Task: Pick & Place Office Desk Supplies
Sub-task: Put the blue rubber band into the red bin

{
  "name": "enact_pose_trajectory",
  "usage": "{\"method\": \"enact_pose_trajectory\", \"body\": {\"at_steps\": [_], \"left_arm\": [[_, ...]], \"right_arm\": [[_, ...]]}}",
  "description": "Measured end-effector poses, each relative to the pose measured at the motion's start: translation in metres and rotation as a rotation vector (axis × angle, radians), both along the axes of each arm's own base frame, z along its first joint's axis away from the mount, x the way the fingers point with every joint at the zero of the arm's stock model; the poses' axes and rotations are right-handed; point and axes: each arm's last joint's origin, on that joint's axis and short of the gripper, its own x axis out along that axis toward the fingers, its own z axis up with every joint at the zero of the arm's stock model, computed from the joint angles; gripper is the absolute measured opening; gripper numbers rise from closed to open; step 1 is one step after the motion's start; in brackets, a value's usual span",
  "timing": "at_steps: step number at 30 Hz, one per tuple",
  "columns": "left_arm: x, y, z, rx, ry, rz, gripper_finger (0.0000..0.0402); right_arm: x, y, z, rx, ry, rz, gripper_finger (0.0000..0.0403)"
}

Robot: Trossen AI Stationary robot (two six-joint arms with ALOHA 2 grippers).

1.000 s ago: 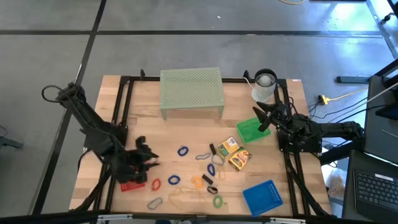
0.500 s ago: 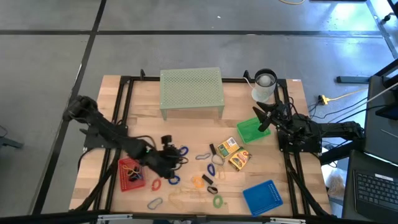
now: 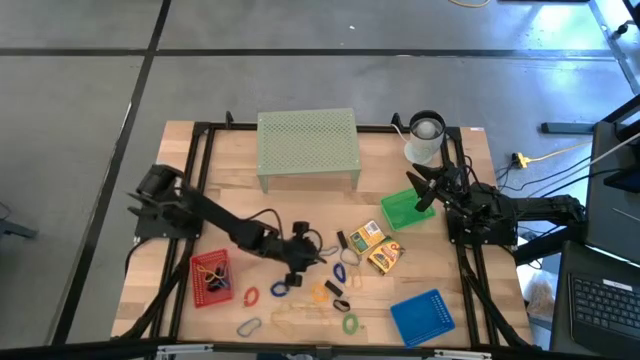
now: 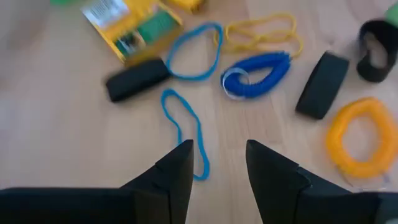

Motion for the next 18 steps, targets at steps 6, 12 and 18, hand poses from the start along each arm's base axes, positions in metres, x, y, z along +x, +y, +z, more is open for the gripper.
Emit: {"method": "enact_pose_trajectory", "body": {"at_steps": [6,12,18], "left_arm": [[0.01,0.009,-0.029,-0.016,0.048,0.011,0.0141],[0.013,0.012,-0.037,0.004,0.05,0.037,0.0141],[0.013,0.012,-0.038,-0.002,0.054,0.036,0.0122]], "right_arm": [[0.0,0.0,0.0,0.0,0.0,0.0,0.0194],[0.0,0.0,0.0,0.0,0.0,0.0,0.0194],[0.0,0.0,0.0,0.0,0.0,0.0,0.0194]]}}
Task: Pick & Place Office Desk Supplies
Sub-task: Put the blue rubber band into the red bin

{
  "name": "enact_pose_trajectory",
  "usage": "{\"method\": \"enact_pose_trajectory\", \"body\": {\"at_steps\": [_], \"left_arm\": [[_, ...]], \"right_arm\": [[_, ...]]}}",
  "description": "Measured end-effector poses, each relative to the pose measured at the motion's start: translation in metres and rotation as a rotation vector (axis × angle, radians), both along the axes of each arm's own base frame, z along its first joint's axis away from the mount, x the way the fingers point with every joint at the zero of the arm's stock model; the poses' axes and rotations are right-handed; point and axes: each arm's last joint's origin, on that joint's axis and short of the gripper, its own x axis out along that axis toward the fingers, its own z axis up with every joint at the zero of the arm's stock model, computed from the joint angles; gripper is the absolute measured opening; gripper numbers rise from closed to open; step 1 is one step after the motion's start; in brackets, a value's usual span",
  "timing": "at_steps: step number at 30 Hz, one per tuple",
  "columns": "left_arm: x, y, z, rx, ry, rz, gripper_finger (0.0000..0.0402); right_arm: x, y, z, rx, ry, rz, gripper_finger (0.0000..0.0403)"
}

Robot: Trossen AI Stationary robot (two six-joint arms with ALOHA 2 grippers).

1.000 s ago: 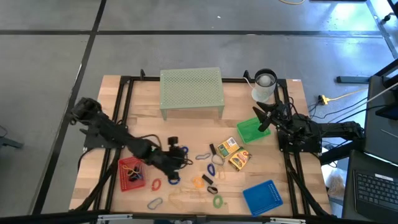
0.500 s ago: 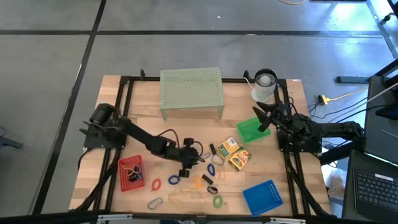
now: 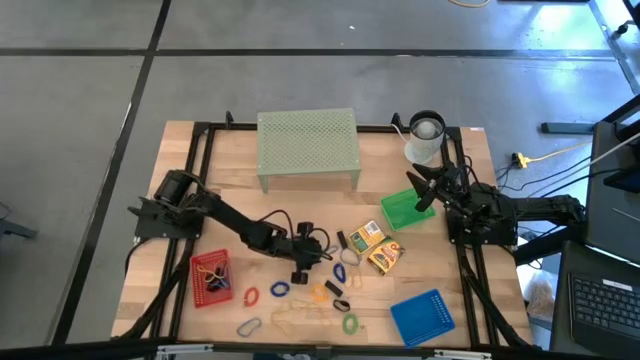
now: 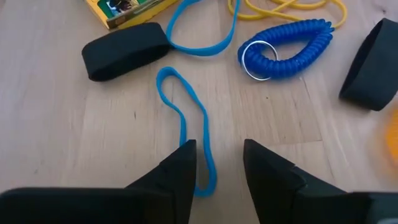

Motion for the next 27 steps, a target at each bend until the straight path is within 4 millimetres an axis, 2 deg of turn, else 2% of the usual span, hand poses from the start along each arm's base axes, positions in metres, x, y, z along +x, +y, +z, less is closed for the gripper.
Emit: {"method": "enact_pose_trajectory", "body": {"at_steps": [9,19,27], "left_arm": [[-0.001,0.001,-0.002,-0.02,0.017,0.038,0.0009],[-0.002,0.002,0.008,-0.01,-0.031,0.069,0.0002],[-0.004,0.004,0.048,0.002,-0.163,0.092,0.0002]], "right_arm": [[0.0,0.0,0.0,0.0,0.0,0.0,0.0194],[0.0,0.0,0.0,0.0,0.0,0.0,0.0194],[0.0,0.0,0.0,0.0,0.0,0.0,0.0194]]}}
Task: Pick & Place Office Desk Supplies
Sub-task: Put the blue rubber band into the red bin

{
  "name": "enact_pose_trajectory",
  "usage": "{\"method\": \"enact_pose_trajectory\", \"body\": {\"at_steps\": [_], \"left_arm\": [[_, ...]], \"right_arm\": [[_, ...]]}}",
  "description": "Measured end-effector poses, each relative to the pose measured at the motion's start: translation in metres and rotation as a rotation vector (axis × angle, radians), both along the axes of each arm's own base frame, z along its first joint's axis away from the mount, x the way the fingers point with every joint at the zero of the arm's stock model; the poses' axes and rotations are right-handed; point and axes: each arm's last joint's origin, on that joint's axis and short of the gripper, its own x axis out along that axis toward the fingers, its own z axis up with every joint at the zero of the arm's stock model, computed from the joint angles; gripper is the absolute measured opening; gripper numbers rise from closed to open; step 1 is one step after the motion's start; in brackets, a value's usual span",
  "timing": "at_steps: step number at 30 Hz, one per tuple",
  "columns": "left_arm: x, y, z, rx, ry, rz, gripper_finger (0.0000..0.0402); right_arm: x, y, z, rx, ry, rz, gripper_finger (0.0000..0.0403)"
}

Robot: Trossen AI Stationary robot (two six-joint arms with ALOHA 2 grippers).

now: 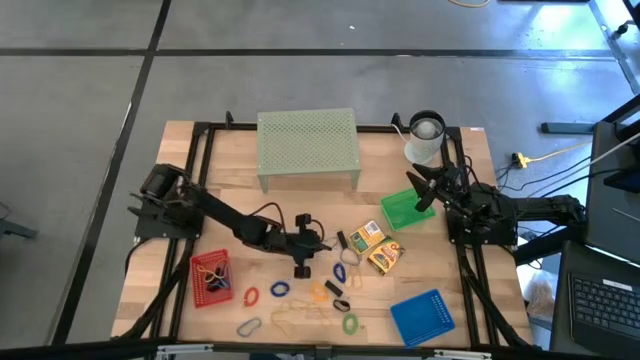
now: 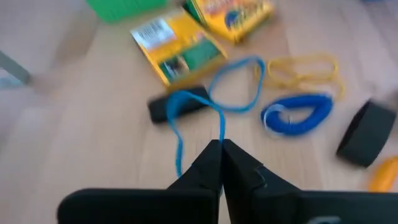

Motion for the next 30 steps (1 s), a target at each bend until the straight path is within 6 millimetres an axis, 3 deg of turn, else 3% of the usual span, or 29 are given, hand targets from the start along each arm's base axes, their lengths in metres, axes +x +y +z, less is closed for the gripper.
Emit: {"method": "enact_pose_trajectory", "body": {"at_steps": [19,30], "left_arm": [[-0.018,0.005,0.091,0.082,-0.383,0.18,0.0002],[-0.021,-0.009,0.102,0.091,-0.464,0.13,0.0002]], "right_arm": [[0.0,0.0,0.0,0.0,0.0,0.0,0.0194],[0.0,0.0,0.0,0.0,0.0,0.0,0.0194]]}}
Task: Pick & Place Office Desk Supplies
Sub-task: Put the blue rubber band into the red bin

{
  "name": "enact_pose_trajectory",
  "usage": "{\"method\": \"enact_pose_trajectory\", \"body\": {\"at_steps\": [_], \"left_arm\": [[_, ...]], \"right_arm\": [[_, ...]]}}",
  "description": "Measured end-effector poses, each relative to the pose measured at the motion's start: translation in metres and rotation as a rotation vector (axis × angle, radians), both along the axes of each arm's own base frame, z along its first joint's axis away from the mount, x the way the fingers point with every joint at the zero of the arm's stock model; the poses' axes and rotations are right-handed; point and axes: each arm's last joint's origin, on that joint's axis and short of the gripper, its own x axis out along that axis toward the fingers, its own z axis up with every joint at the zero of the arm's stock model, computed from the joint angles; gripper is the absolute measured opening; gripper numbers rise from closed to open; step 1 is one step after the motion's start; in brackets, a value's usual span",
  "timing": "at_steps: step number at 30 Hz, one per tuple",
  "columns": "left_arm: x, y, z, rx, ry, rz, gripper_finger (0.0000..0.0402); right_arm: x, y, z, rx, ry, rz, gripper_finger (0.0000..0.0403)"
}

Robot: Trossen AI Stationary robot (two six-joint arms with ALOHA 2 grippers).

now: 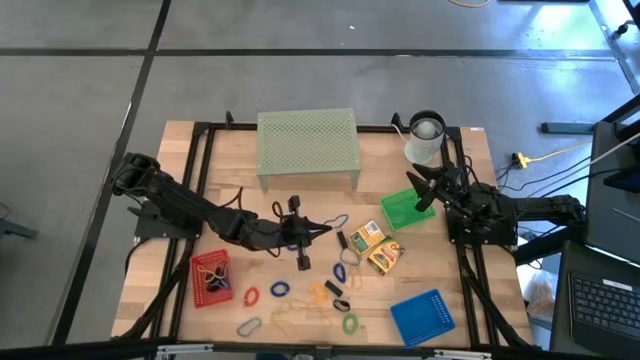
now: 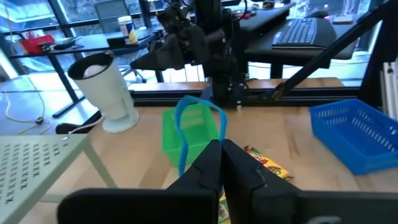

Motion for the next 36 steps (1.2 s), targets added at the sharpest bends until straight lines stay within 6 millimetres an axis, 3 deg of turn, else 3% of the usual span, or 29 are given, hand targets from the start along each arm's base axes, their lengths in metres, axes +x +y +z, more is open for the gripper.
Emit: {"method": "enact_pose_trajectory", "body": {"at_steps": [16,23,27,32,36], "left_arm": [[-0.009,-0.026,0.007,-0.031,-0.068,-0.064,0.0002],[-0.023,-0.048,0.007,-0.189,-0.029,-0.189,0.0002],[-0.038,-0.053,0.007,-0.263,0.095,-0.302,0.0003],[-0.065,-0.043,0.007,-0.268,0.366,-0.465,0.0002],[-0.09,-0.038,0.008,-0.445,0.604,-0.572,0.0003]], "right_arm": [[0.0,0.0,0.0,0.0,0.0,0.0,0.0194],[0.0,0.0,0.0,0.0,0.0,0.0,0.0194],[0.0,0.0,0.0,0.0,0.0,0.0,0.0194],[0.0,0.0,0.0,0.0,0.0,0.0,0.0194],[0.0,0.0,0.0,0.0,0.0,0.0,0.0194]]}}
